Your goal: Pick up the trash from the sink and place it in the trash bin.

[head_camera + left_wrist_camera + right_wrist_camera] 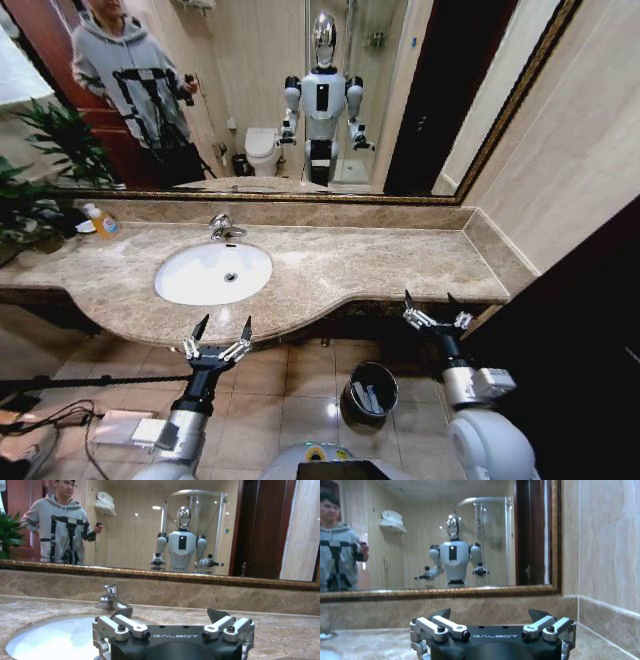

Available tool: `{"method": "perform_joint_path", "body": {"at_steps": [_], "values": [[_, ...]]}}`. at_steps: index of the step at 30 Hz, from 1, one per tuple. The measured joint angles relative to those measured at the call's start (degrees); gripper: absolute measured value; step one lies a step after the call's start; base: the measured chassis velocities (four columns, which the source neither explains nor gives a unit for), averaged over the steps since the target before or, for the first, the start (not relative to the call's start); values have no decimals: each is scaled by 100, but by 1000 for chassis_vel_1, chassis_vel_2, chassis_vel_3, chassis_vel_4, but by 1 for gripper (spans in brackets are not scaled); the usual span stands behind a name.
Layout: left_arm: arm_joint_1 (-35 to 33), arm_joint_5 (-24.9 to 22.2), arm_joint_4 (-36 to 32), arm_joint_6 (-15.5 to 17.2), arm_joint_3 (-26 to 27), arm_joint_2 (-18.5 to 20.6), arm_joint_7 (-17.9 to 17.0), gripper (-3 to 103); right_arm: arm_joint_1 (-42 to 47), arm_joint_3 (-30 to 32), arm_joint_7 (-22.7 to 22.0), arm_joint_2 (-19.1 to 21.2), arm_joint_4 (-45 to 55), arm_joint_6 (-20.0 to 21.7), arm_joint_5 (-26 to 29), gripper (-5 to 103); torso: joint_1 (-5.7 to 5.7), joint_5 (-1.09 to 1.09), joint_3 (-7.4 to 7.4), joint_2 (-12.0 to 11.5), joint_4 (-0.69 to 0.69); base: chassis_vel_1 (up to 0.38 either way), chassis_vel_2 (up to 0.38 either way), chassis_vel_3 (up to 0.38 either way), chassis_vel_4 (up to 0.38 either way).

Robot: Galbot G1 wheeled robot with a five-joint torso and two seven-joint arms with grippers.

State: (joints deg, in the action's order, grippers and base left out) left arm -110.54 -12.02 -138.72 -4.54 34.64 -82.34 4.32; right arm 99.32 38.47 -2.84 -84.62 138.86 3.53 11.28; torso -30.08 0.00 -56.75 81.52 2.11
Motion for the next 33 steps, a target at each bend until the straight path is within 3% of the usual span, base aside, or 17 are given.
{"method": "perform_joint_path", "body": {"at_steps": [13, 33], "values": [[0, 0, 0, 0, 0, 0, 0, 100, 345, 8, 89, -21, -96, -452, -159, 100, 0, 0, 0, 0, 0, 0, 0, 0, 0], [0, 0, 0, 0, 0, 0, 0, 100, 444, -129, 135, -23, -267, -474, -116, 100, 0, 0, 0, 0, 0, 0, 0, 0, 0]]}}
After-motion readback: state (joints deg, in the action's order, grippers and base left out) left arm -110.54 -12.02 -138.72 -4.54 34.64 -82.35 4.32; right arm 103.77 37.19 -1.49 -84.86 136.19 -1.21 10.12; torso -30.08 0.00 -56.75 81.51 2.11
